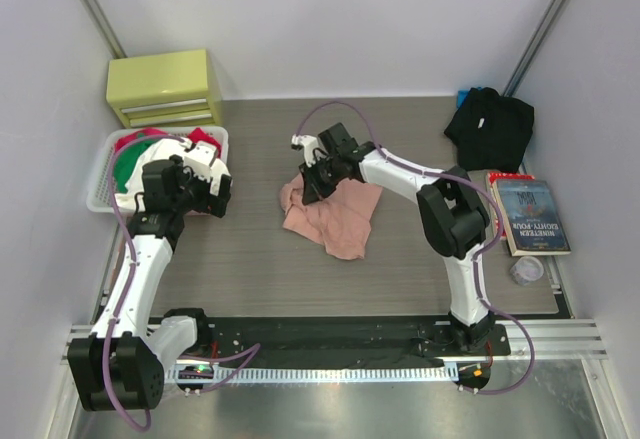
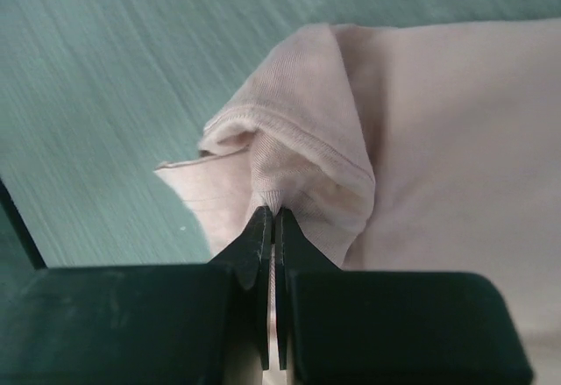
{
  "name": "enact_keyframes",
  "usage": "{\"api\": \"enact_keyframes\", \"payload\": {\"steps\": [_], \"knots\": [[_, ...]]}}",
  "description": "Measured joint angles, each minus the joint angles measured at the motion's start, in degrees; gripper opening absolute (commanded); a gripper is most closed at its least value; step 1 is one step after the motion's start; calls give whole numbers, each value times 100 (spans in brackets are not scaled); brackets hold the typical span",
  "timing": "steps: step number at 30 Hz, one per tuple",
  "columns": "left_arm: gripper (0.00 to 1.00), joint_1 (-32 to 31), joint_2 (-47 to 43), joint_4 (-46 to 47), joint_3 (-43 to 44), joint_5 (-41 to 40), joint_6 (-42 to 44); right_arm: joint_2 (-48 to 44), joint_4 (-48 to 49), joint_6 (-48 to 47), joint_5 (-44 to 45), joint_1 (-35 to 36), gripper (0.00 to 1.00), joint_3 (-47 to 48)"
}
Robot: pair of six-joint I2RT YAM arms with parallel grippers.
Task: Fold and stack the t-shirts
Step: Fold the long partially folded tshirt into a neat square
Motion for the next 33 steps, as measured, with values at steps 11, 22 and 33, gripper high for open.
{"api": "enact_keyframes", "payload": {"steps": [11, 22, 33], "knots": [[100, 0, 52, -2, 0, -9, 46, -35, -55, 31, -212, 905, 58, -131], [100, 0, 118, -2, 0, -26, 107, -1248, -140, -326, 262, 975, 60, -476], [100, 0, 170, -7, 0, -26, 105, -1781, 42, -446, 592, 892, 1, -1185]]}}
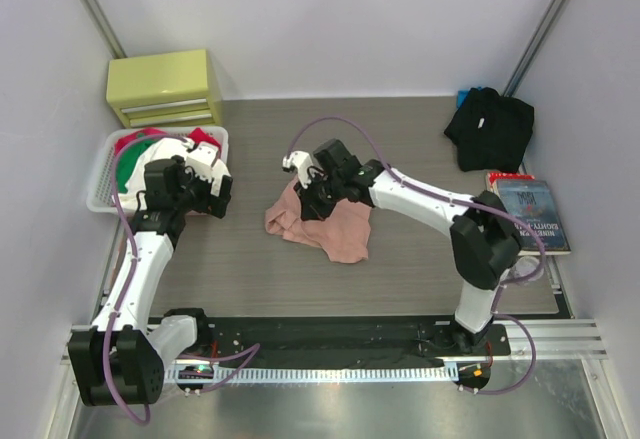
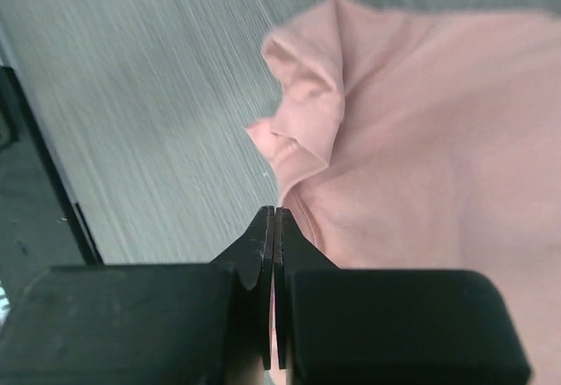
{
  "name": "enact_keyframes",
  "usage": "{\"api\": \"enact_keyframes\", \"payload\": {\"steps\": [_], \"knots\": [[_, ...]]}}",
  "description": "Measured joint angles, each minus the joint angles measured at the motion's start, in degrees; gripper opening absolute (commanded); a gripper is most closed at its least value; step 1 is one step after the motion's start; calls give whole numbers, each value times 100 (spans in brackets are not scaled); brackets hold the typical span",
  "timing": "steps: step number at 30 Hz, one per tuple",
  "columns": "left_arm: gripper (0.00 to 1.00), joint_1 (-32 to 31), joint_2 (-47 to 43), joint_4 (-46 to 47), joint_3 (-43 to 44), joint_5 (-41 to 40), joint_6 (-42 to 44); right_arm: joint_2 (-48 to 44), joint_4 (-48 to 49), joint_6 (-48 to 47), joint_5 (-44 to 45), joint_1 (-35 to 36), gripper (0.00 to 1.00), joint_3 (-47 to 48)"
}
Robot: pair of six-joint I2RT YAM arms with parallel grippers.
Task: Fold and stack the t-shirts
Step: Fold the long partially folded tshirt into a neat square
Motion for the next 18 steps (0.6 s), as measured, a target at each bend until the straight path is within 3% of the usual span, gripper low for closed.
{"api": "enact_keyframes", "payload": {"steps": [7, 18], "knots": [[100, 0, 0, -15, 0, -2, 0, 1040, -2, 4, 103, -24, 1, 24], [100, 0, 0, -39, 0, -2, 4, 1325, 76, 157, 81, -9, 1, 481]]}}
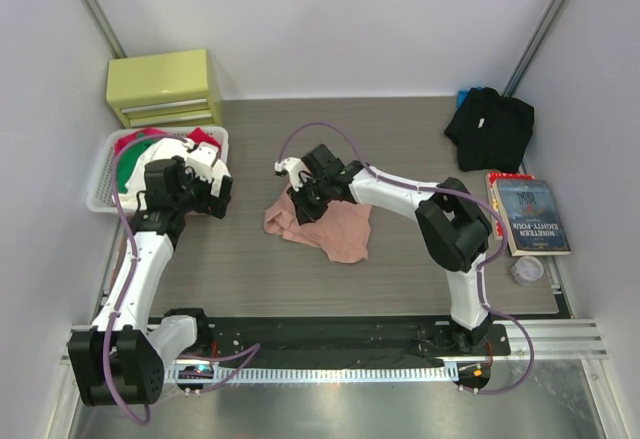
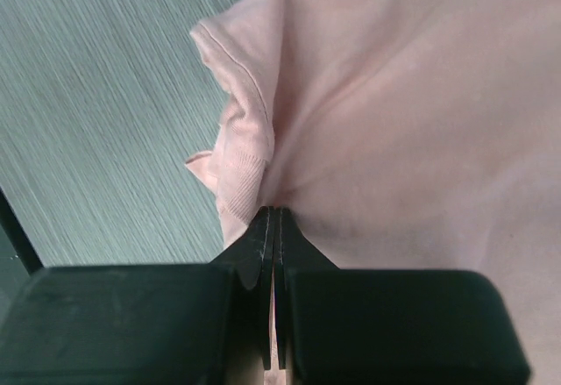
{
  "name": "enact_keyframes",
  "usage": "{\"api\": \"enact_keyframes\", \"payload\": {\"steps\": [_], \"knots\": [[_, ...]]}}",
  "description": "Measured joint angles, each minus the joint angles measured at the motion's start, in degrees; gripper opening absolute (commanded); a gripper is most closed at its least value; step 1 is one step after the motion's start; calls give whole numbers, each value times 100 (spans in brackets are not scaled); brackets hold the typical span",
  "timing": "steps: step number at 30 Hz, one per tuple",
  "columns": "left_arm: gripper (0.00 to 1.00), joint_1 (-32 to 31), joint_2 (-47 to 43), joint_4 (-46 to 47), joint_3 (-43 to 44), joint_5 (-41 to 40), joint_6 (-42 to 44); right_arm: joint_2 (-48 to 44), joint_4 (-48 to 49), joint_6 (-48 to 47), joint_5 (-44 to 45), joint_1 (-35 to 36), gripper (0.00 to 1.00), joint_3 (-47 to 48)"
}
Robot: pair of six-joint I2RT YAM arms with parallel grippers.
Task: Fold and stack the t-shirts
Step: Fold the long partially folded tshirt into a neat square
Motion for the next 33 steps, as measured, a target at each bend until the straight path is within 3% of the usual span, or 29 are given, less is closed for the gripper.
{"api": "enact_keyframes", "payload": {"steps": [16, 26, 28, 33], "knots": [[100, 0, 57, -2, 0, -17, 13, -79, 44, 52, -116, 702, 1, 15], [100, 0, 57, -4, 0, -15, 11, -1123, 81, -72, 188, -297, 1, -118], [100, 0, 57, -4, 0, -13, 11, -1145, 94, -55, 120, -551, 19, -173], [100, 0, 57, -13, 0, -15, 11, -944, 52, -46, 57, -1156, 45, -393]]}}
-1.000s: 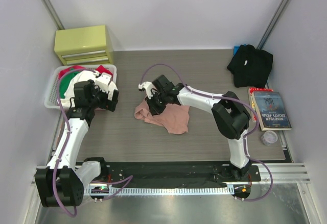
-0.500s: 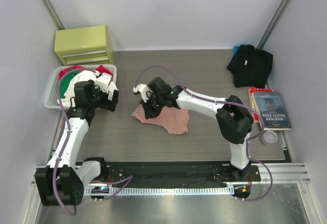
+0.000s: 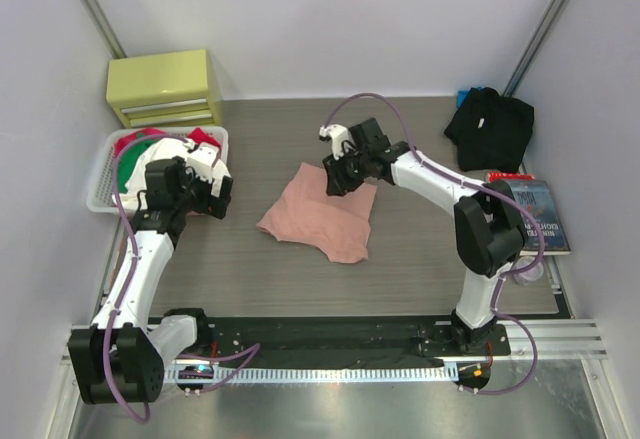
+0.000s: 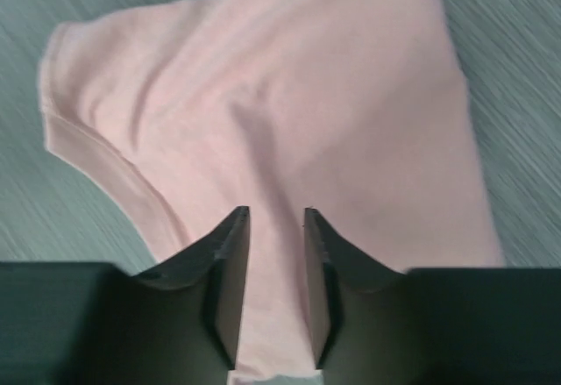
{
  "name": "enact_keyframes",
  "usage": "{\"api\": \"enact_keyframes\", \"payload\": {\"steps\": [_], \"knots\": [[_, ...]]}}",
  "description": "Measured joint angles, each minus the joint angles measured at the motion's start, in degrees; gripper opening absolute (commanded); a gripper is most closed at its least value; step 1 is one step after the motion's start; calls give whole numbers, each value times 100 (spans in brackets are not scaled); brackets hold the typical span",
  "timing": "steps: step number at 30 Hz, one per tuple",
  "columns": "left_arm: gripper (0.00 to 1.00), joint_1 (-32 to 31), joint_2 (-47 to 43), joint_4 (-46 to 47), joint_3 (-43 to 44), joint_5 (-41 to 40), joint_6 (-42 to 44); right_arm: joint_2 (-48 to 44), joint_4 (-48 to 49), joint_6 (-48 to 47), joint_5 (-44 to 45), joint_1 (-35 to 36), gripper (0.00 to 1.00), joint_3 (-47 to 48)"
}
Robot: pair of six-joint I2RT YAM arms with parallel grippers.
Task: Fold and stack the t-shirts
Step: Fold the long partially folded tshirt into a neat square
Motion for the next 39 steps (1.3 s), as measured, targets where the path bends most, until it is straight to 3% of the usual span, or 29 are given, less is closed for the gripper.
{"api": "enact_keyframes", "payload": {"steps": [7, 19, 39], "knots": [[100, 0, 0, -2, 0, 0, 2, -17, 15, 59, -212, -610, 46, -103], [100, 0, 166, -11, 0, -4, 2, -787, 133, 466, -981, -219, 54, -966], [100, 0, 155, -28, 0, -7, 4, 820, 216, 400, -815, -96, 54, -551]]}}
